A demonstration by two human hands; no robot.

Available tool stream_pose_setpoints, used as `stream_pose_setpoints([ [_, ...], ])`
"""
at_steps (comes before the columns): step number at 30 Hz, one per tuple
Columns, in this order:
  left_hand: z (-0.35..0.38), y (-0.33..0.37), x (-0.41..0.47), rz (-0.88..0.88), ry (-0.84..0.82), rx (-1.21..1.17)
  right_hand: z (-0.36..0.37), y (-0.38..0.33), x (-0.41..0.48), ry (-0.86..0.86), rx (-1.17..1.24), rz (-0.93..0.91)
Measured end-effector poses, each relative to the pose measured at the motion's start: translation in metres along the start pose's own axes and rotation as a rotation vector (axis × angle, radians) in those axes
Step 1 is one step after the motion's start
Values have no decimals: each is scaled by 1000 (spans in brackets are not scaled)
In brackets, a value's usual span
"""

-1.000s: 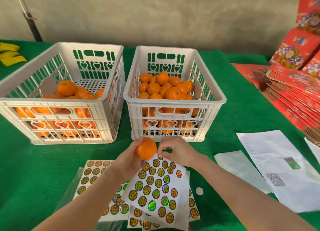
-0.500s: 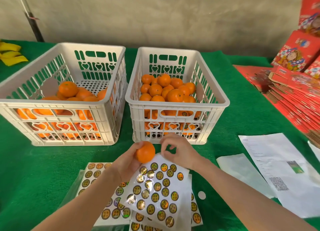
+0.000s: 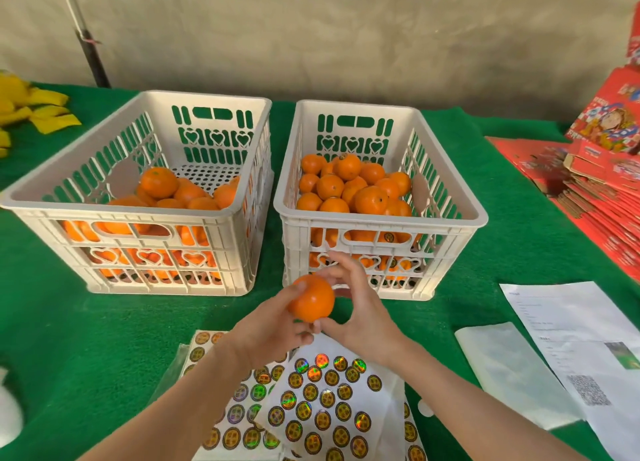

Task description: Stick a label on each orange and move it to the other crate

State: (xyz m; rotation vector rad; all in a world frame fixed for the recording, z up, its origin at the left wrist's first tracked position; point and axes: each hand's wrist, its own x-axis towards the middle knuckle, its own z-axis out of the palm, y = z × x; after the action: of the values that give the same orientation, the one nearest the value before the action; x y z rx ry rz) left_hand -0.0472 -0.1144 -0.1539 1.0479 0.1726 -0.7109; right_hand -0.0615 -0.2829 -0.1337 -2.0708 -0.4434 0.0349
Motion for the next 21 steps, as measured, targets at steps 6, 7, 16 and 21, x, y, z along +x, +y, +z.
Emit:
stream_pose_setpoints([
  [6,2,16,-6,143,-78,-110,-12,-21,8,73,318,43],
  [7,1,18,-7,177,-79,-119,-13,-24,10,158,426,99],
  [16,3,29,-12,206,-146,-351,8,-44,13,238,693,296],
  [21,7,34,-14,173,-101,-380,10,-52,15,241,603,277],
])
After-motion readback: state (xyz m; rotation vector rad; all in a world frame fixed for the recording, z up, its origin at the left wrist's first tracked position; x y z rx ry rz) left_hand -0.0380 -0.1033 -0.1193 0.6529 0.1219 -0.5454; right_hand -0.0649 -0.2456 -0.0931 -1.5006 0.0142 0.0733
